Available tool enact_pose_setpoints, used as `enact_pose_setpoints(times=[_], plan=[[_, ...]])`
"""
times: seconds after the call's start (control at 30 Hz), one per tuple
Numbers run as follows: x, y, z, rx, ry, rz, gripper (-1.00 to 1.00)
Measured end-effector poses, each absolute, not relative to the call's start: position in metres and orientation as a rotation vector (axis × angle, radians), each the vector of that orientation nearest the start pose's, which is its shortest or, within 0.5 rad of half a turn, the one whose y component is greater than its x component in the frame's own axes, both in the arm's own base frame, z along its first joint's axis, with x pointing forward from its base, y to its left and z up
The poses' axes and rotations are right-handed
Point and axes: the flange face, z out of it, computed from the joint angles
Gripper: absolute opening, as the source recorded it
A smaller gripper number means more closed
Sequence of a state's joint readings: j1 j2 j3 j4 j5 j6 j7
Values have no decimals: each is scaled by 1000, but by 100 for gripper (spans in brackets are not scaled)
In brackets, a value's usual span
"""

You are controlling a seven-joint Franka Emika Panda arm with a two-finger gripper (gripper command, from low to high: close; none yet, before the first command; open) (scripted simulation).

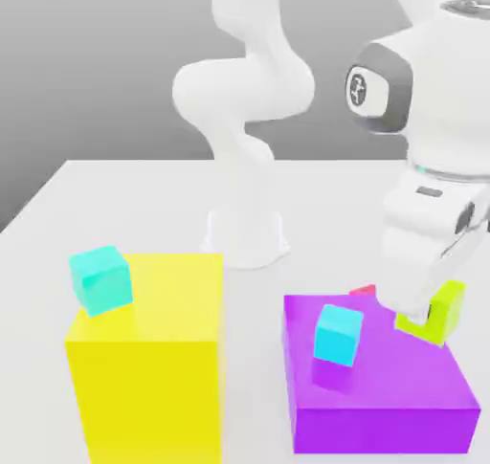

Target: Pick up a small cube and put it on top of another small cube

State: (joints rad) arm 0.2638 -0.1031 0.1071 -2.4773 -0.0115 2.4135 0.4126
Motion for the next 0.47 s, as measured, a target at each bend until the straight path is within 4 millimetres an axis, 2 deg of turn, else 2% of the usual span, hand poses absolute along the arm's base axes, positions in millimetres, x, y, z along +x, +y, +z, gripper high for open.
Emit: enact_pose_setpoints(times=[0.1, 0.17, 0.33, 0.37, 0.47], plan=[[412, 144, 342, -3141, 235, -61, -100], [394, 128, 338, -3124, 371, -31, -100], [385, 122, 278, -3109, 443, 1, -100], [384, 122, 269, -3109, 445, 1, 100], [384, 122, 269, -3109, 445, 1, 100]])
